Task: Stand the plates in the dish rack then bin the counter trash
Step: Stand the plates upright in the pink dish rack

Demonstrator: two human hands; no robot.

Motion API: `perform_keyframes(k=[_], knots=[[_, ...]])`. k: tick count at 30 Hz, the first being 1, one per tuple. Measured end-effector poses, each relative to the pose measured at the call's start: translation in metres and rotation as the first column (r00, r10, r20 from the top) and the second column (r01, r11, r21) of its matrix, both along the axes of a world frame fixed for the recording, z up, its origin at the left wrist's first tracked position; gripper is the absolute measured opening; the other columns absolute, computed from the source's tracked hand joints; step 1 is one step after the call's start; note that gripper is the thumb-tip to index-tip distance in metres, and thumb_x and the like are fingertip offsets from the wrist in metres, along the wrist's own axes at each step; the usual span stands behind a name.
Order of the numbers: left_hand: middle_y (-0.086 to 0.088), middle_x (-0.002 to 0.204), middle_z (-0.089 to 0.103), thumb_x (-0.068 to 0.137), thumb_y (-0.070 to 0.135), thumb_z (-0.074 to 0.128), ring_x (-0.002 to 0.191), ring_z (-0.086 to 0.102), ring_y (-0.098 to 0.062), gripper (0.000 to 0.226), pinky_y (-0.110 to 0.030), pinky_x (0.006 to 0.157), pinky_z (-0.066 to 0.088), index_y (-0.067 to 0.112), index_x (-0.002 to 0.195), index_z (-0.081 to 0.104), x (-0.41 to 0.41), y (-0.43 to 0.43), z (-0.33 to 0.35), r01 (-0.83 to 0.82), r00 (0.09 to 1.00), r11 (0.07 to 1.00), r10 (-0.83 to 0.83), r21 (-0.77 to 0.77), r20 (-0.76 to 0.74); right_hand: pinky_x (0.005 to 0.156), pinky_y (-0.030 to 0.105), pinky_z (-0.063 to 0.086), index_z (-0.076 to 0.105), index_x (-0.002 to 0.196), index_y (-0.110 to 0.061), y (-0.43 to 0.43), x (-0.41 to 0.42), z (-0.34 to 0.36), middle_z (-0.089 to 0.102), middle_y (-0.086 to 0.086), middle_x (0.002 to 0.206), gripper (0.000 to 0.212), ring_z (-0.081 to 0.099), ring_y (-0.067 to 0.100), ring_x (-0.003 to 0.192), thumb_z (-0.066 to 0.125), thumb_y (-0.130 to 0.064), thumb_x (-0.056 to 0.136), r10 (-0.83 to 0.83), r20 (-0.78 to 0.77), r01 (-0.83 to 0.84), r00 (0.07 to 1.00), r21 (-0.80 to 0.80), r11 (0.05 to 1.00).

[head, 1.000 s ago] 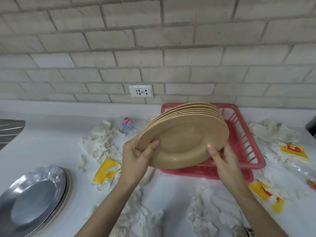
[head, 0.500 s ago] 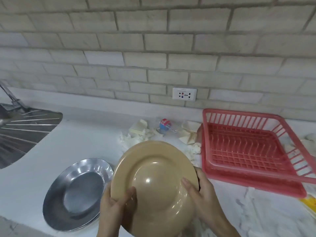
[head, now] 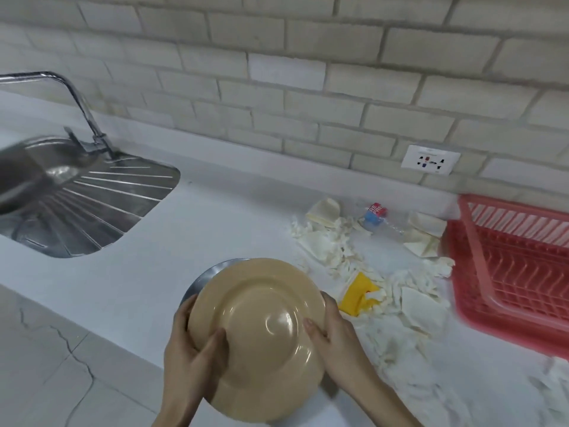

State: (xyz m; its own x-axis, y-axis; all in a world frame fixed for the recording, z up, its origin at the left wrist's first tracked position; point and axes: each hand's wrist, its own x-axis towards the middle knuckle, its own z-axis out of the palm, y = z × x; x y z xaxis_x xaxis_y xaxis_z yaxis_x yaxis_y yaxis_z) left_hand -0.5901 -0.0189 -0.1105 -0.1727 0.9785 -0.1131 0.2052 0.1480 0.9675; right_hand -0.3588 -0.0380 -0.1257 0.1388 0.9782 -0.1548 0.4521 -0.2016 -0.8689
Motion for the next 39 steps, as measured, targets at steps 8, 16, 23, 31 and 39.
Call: perform_keyframes(k=[8,16,23,31,39], knots=[[0.035,0.110,0.062,0.069,0.035,0.062,0.099,0.057,0.013,0.054,-0.024,0.077,0.045,0.068,0.110,0.047,-0.026,0.027,-0.015,0.142,0.977,0.989,-0.134,0.036,-0.168,0.085,0.040,0.051,0.023,0.143,-0.029,0.022,-0.026,-0.016,0.064,0.000,0.110,0.058,0.061,0.022,0.103,0.049,-0.046,0.094,0.101,0.248,-0.049,0.964,-0.208,0.977],[0.022,0.100,0.061,0.065,0.034,0.053,0.112,0.044,-0.014,0.056,-0.045,0.100,0.040,0.039,0.121,0.055,-0.043,0.053,-0.040,0.166,0.908,0.983,-0.183,-0.077,-0.377,0.084,0.039,0.051,0.031,0.138,-0.021,0.033,-0.032,-0.016,0.065,0.003,0.108,0.052,0.063,0.024,0.100,0.048,-0.047,0.096,0.157,0.331,-0.066,0.930,-0.270,0.961],[0.039,0.124,0.050,0.065,0.023,0.056,0.119,0.047,0.003,0.064,-0.034,0.097,0.044,0.043,0.125,0.051,-0.046,0.057,-0.044,0.133,0.961,0.991,-0.133,-0.018,-0.244,0.076,0.037,0.047,0.025,0.144,-0.013,0.049,-0.041,-0.021,0.065,0.008,0.106,0.059,0.064,0.031,0.097,0.039,-0.049,0.099,0.231,0.510,-0.098,0.829,-0.274,0.957],[0.015,0.154,0.034,0.067,0.030,0.057,0.144,0.030,-0.013,0.082,-0.046,0.114,0.032,0.029,0.147,0.040,-0.048,0.058,-0.049,0.109,0.960,0.992,-0.121,-0.060,-0.252,0.078,0.035,0.047,0.019,0.151,-0.015,0.051,-0.034,-0.019,0.066,0.006,0.109,0.070,0.063,0.028,0.103,0.044,-0.053,0.097,0.237,0.485,-0.129,0.842,-0.246,0.961],[0.024,0.151,0.038,0.067,0.024,0.060,0.142,0.033,-0.005,0.067,-0.037,0.110,0.033,0.064,0.119,0.047,-0.026,0.067,-0.012,0.104,0.974,0.994,-0.095,0.032,-0.204,0.084,0.034,0.045,0.027,0.148,-0.021,0.044,-0.015,-0.002,0.050,0.003,0.127,0.063,0.055,0.024,0.112,0.047,-0.051,0.096,0.123,0.454,-0.101,0.883,-0.072,0.992]])
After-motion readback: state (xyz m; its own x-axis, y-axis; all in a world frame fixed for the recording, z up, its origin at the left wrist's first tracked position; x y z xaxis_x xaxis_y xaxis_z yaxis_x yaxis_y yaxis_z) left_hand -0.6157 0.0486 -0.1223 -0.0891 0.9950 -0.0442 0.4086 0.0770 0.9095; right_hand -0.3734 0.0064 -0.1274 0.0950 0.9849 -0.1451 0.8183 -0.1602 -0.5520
